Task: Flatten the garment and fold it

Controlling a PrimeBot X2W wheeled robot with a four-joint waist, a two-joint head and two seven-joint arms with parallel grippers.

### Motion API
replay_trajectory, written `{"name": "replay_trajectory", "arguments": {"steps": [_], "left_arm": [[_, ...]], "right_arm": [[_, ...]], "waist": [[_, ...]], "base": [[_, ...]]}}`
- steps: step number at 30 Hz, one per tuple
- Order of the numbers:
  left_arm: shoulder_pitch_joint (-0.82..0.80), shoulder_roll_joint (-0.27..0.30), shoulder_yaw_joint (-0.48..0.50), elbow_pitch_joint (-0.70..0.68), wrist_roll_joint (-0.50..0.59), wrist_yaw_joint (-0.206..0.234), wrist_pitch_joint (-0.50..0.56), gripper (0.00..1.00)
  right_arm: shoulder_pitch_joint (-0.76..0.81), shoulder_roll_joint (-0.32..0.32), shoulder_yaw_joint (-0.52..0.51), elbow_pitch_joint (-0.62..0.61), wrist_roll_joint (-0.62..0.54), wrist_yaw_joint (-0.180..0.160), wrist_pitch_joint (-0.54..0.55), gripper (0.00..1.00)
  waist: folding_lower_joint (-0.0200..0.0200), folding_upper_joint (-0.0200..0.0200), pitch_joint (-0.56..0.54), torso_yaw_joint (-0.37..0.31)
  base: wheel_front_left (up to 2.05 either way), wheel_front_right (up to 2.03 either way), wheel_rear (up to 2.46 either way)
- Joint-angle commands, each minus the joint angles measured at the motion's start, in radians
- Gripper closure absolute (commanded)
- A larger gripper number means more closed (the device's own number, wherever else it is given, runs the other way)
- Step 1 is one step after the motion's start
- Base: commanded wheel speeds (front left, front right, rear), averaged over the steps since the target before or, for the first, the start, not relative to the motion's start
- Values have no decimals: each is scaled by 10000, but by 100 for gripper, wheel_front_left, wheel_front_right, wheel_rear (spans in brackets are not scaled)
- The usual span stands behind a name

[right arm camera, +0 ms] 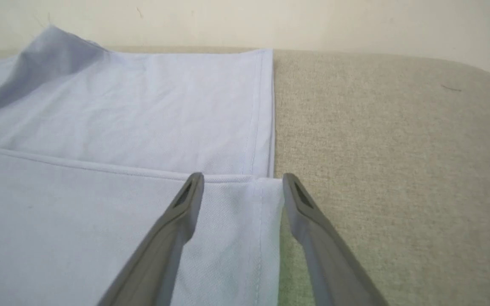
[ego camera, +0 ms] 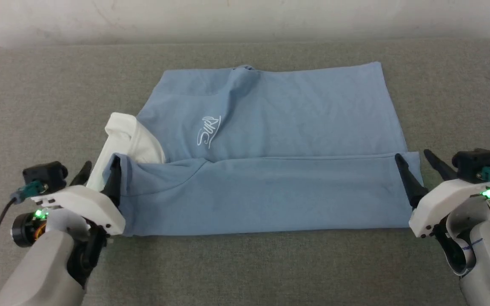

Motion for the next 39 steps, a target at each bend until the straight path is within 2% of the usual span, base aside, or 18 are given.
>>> {"name": "replay_trajectory", "arguments": {"steps": [1, 6, 15, 19, 23, 27, 36, 37, 38, 39], "left_arm": [[3, 183, 130, -10, -95, -120, -66, 0], [458, 969, 351, -779, -338, -65, 622, 0], [1641, 2961, 246, -3373, -1242, 105, 4082, 0], [2084, 3572, 57, -4193, -1690, 211, 5484, 0], [2270, 3574, -153, -4553, -1963, 414, 6171, 0], [2217, 3443, -460, -4092, -1824, 539, 6426, 0], [1563, 2467, -1335, -2185, -1363, 424, 6557, 0], [1530, 2348, -1454, -2023, -1361, 355, 6625, 11], [1509, 2221, -1546, -1881, -1415, 271, 6709, 53], [1494, 2120, -1615, -1768, -1496, 174, 6809, 89]], "right_arm": [[146, -4, -54, -165, 62, -17, -468, 0], [945, 241, -505, -1205, -313, -17, -1303, 0], [2622, 1011, -1086, -3844, -927, -17, -926, 0], [2979, 1206, -1204, -4628, -1059, -17, -625, 0], [3070, 1368, -1211, -5072, -1078, -17, -451, 0], [3023, 1460, -1119, -5244, -1029, -17, -332, 0], [2934, 1367, -1183, -5077, -728, -17, -127, 0], [2934, 1343, -1252, -5046, -672, -17, -68, 0], [2931, 1302, -1325, -5018, -619, -17, 6, 0], [2930, 1252, -1421, -4982, -571, -17, 107, 0]], "waist": [[0, 0, -284, 56], [0, 0, -787, 33], [0, 0, -1040, -239], [0, 0, -913, -394], [0, 0, -734, -531], [0, 0, -558, -672], [0, 0, -384, -875], [0, 0, -381, -891], [0, 0, -388, -902], [0, 0, -401, -911]], "base": [[0, 0, 0], [0, 0, 0], [0, 0, 0], [0, 0, 0], [0, 0, 0], [0, 0, 0], [0, 0, 0], [0, 0, 0], [0, 0, 0], [0, 0, 0]]}}
